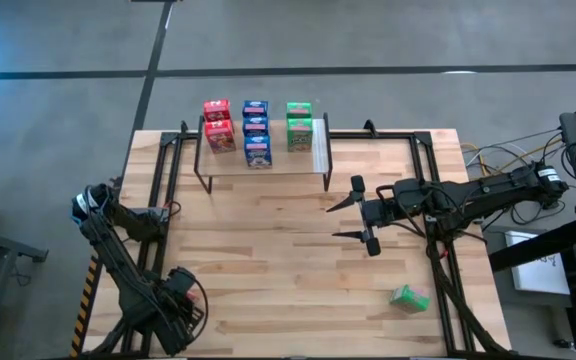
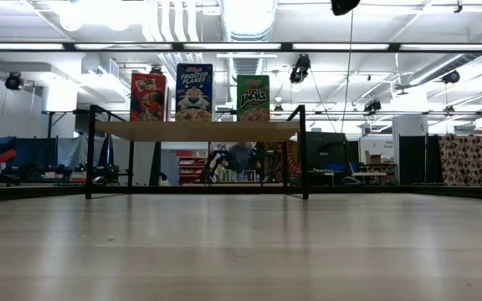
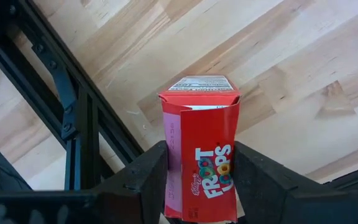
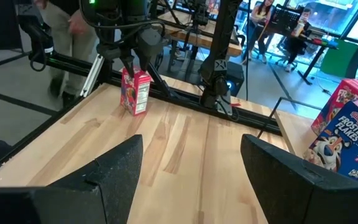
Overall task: Stack cereal on shelf
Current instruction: Put the red cereal box on the shelf aligned with the red cereal boxes
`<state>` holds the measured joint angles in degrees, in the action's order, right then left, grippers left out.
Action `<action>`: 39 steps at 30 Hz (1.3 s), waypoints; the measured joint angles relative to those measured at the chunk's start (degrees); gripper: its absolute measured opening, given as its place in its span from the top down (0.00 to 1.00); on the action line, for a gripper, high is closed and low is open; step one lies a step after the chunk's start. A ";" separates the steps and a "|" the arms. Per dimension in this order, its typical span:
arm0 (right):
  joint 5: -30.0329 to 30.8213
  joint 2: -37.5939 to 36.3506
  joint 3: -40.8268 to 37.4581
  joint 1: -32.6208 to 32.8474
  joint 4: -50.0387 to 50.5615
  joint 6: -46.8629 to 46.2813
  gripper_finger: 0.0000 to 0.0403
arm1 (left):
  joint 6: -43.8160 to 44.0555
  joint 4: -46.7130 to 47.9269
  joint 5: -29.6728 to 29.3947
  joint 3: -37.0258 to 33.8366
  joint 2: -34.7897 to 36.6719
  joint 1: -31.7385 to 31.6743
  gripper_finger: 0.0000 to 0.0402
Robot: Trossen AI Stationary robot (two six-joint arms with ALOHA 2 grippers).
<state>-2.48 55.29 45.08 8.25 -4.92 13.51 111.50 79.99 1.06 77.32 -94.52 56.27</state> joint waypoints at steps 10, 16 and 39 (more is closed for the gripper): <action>0.00 0.00 0.00 -0.01 1.13 0.04 0.35 | -11.80 0.39 -2.79 5.61 0.00 -1.83 0.63; 0.00 0.00 -0.04 0.00 1.76 0.03 0.35 | -26.67 3.53 -6.44 11.53 0.02 -6.95 0.63; -0.98 -0.02 -0.31 0.00 7.29 -1.57 0.35 | -87.11 10.07 -14.31 22.89 0.86 -34.56 0.63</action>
<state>-3.46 55.27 44.77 8.25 2.37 11.94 24.39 90.06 -13.25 100.21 -93.66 21.72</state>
